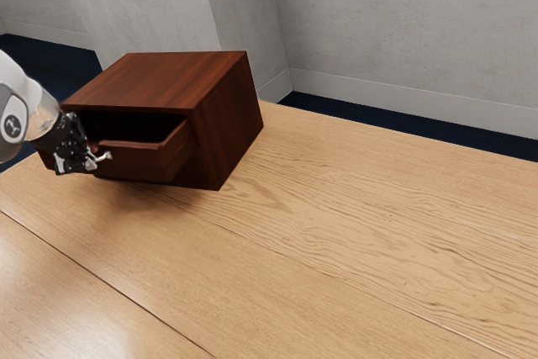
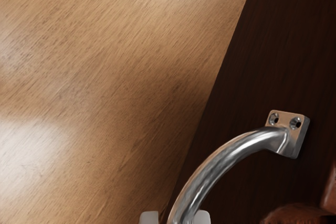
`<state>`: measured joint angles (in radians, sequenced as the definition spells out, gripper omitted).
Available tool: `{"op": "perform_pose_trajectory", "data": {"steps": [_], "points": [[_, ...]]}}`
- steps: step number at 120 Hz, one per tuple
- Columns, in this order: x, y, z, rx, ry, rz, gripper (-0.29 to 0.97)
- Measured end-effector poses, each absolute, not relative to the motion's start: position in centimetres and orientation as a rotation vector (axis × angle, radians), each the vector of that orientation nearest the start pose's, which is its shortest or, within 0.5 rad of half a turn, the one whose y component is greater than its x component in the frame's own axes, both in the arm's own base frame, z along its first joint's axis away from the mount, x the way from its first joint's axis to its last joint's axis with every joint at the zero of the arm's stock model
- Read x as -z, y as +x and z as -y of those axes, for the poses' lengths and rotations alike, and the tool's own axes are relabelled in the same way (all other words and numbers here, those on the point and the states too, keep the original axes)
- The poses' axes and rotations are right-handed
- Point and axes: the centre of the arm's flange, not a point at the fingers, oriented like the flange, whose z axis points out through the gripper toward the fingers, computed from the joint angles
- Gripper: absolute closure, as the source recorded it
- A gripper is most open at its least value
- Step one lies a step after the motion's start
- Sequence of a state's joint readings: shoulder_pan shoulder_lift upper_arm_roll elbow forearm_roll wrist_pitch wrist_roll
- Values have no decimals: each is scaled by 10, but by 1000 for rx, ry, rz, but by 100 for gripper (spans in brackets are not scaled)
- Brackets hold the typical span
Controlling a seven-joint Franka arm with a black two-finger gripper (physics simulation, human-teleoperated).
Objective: Pull the drawer handle with one arm to open the drawer
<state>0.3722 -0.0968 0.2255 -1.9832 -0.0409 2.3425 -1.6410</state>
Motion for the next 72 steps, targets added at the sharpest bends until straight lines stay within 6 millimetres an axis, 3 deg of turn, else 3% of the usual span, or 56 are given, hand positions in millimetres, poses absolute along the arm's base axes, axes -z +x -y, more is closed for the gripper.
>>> {"op": "perform_pose_trajectory", "data": {"steps": [27,72], "points": [[-557,441,-312,-535,1174,-2530,78],[-555,418,-305,-540,1151,-2517,78]]}}
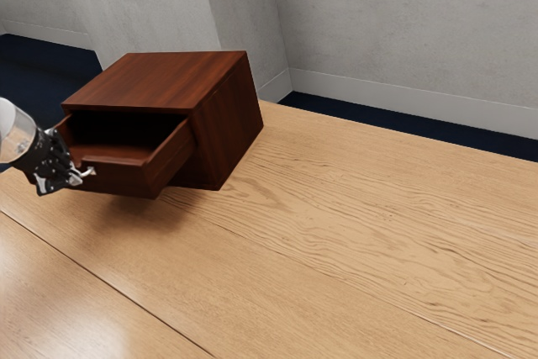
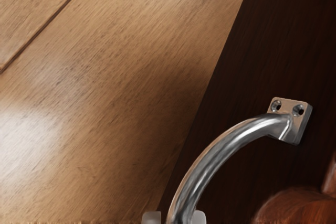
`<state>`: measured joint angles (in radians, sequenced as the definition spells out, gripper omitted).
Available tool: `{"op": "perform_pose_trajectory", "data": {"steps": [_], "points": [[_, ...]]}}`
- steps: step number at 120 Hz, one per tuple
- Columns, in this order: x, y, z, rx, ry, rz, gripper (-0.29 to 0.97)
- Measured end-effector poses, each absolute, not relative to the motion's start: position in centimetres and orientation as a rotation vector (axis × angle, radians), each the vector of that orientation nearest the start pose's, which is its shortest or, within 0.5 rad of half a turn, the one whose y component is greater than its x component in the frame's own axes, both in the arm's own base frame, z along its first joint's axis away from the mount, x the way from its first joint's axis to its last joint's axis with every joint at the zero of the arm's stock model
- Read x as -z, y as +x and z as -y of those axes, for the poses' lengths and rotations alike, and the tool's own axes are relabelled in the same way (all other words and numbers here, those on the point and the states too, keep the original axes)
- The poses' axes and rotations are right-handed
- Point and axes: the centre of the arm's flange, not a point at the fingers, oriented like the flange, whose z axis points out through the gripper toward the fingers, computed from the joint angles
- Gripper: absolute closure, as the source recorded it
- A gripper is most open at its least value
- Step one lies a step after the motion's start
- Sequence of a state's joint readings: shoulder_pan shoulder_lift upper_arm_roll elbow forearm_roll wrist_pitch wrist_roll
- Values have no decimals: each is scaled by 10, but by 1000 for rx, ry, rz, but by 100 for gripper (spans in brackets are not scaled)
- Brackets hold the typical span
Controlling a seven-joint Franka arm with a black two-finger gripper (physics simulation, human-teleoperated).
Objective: Pull the drawer handle with one arm to open the drawer
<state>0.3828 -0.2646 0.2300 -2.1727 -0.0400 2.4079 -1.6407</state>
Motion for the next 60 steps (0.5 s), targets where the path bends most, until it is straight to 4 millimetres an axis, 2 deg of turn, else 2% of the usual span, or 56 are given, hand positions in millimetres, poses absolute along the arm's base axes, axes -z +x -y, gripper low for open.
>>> {"op": "perform_pose_trajectory", "data": {"steps": [60], "points": [[-551,381,-290,-556,1116,-2493,79]]}}
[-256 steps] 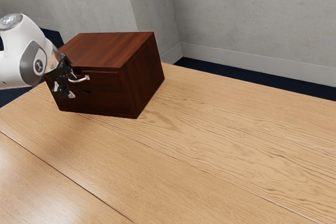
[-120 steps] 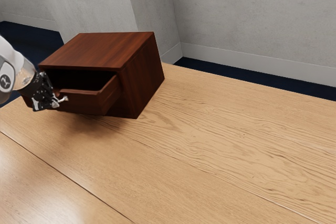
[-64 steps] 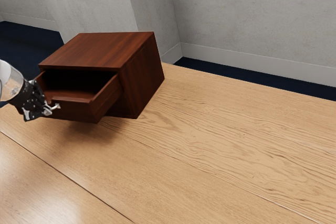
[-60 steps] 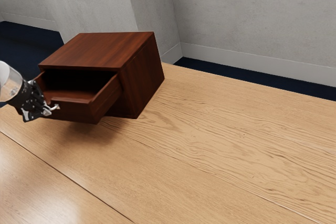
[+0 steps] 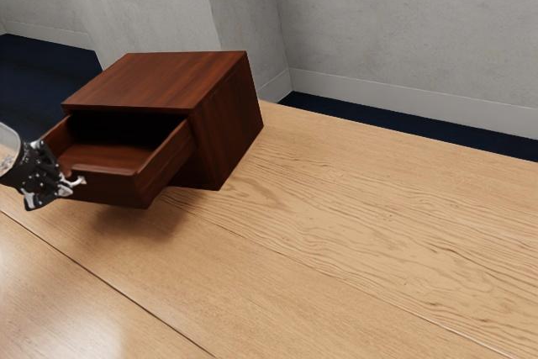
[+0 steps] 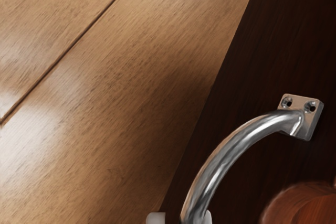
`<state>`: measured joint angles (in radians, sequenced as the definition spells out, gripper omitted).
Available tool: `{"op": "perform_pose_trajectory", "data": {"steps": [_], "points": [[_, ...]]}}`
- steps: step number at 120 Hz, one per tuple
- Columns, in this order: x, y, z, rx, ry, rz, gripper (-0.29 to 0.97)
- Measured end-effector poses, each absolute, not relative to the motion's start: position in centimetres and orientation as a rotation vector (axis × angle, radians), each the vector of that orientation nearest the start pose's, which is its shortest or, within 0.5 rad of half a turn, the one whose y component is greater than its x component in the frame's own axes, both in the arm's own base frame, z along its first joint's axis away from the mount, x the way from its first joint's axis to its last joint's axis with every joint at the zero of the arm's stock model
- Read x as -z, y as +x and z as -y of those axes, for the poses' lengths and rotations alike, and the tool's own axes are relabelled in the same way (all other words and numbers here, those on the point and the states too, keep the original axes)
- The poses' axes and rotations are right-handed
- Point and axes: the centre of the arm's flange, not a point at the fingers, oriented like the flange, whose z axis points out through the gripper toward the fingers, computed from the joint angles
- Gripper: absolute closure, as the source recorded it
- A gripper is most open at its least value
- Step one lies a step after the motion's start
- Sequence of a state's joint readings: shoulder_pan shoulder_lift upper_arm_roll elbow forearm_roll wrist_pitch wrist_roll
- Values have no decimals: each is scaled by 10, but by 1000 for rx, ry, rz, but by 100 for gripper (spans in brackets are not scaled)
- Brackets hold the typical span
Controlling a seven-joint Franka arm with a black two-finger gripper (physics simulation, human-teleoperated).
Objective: Pull the drawer handle with one arm to open the drawer
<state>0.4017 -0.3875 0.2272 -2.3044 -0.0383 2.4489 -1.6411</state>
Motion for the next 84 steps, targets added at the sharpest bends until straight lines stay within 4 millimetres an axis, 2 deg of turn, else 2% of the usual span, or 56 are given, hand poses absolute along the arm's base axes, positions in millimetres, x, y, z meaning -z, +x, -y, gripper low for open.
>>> {"op": "perform_pose_trajectory", "data": {"steps": [30,46,66,77,84], "points": [[-550,372,-285,-559,1117,-2482,76],[-554,369,-285,-579,1125,-2472,59],[-569,364,-276,-638,1133,-2459,36],[-586,372,-253,-654,1199,-2429,23],[-616,382,-231,-661,1267,-2400,17]]}}
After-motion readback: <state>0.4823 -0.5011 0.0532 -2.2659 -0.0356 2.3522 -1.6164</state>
